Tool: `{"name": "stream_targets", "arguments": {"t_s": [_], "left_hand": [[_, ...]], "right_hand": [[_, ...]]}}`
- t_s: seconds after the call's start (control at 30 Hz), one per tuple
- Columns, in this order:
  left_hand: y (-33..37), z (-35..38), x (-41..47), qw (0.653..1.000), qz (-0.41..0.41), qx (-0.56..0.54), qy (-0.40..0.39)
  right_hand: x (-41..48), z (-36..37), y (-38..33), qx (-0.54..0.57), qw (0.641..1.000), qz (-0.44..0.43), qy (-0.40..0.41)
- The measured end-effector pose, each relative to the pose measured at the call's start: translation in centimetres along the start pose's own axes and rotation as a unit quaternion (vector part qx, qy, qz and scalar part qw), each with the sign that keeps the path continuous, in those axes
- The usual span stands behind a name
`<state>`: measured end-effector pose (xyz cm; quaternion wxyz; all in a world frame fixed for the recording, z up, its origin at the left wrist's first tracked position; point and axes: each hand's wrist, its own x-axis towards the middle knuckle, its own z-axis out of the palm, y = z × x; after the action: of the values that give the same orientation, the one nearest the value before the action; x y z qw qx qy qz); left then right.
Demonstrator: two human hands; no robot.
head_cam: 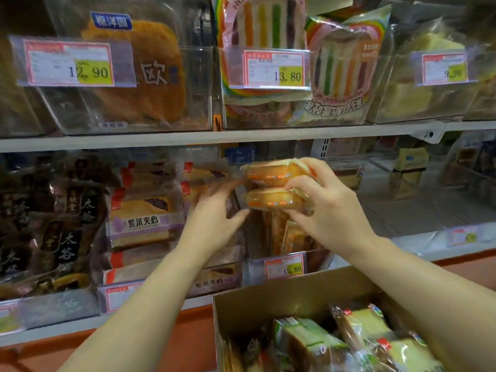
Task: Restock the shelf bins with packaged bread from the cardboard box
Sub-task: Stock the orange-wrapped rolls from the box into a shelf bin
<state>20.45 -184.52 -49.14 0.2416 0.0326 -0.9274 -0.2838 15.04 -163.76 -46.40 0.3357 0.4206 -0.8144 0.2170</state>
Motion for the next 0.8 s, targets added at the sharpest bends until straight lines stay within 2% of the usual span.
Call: {"name": "stream_targets", "arguments": {"t_s": [0.13, 0.3, 0.43, 0.63, 0.8], "left_hand": [[-1.5, 0.3, 2.4, 0.994, -0.026, 0.105, 0.032], [-2.7, 1.4, 4.4, 0.977, 0.008, 0.212, 0.002], [-3.5, 1.8, 5.1, 0.976, 0.009, 0.218, -0.01], [-4.5, 2.2, 5.8, 0.979, 0.015, 0.204, -0.005], [-4.1, 2.6, 5.9, 0.983, -0.002, 0.184, 0.0]], "right_hand": [[1.6, 2.6, 1.0, -0.033, 0.999, -0.004, 0.004], [3.1, 4.8, 1.8, -0.058, 0.998, -0.019, -0.024], [4.1, 5.4, 2.0, -0.059, 0.998, -0.029, -0.019], [3.8, 5.4, 2.5, -0.027, 0.999, 0.007, 0.028], [4.8, 6.4, 2.4, -0.02, 0.998, 0.035, -0.043]]}}
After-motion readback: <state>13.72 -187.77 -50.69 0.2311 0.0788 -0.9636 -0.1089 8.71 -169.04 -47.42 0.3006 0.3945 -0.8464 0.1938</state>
